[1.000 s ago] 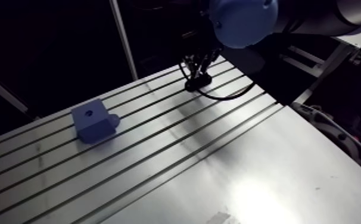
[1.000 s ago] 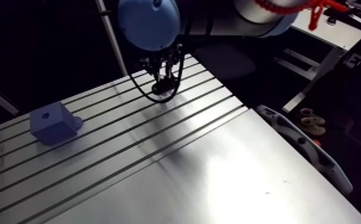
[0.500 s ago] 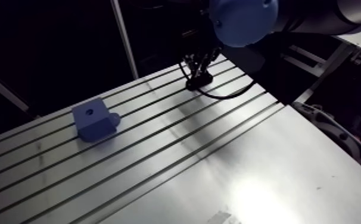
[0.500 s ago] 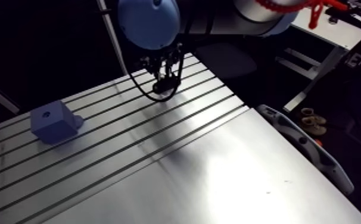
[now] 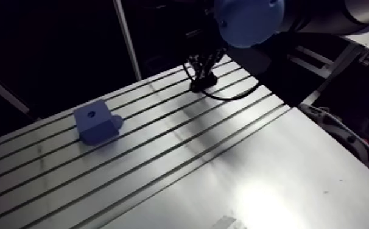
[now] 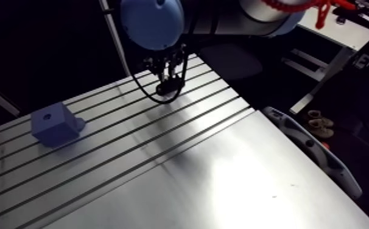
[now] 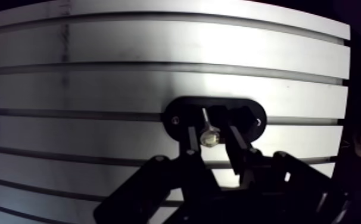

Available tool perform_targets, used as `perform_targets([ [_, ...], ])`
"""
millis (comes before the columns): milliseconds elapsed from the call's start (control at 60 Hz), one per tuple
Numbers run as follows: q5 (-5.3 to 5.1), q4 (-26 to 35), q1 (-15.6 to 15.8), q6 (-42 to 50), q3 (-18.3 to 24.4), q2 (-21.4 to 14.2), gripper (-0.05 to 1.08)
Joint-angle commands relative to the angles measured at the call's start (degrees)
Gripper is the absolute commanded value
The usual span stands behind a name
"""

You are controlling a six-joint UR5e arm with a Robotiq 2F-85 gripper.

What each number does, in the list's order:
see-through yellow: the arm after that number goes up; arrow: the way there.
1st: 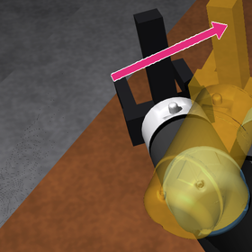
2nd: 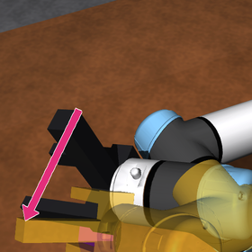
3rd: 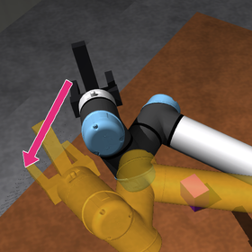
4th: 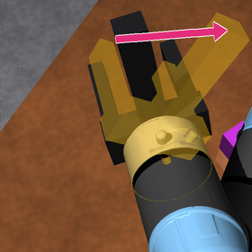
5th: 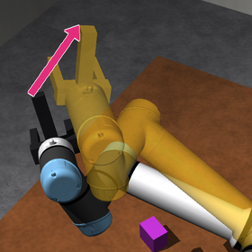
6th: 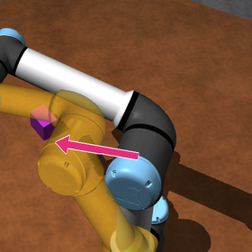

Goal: Pick up the M10 bolt and insert it into the hex recess until seated.

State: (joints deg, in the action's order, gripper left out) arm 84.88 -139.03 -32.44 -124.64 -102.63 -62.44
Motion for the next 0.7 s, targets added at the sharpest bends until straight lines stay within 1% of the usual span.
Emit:
perform_targets([
  [17,-0.03,0.0,0.0,0.0,0.0,0.0,0.63],
  [233,-0.03,0.1,0.0,0.0,0.0,0.0,0.66],
  [700,-0.03,0.2,0.4,0.0,0.0,0.0,0.67],
])
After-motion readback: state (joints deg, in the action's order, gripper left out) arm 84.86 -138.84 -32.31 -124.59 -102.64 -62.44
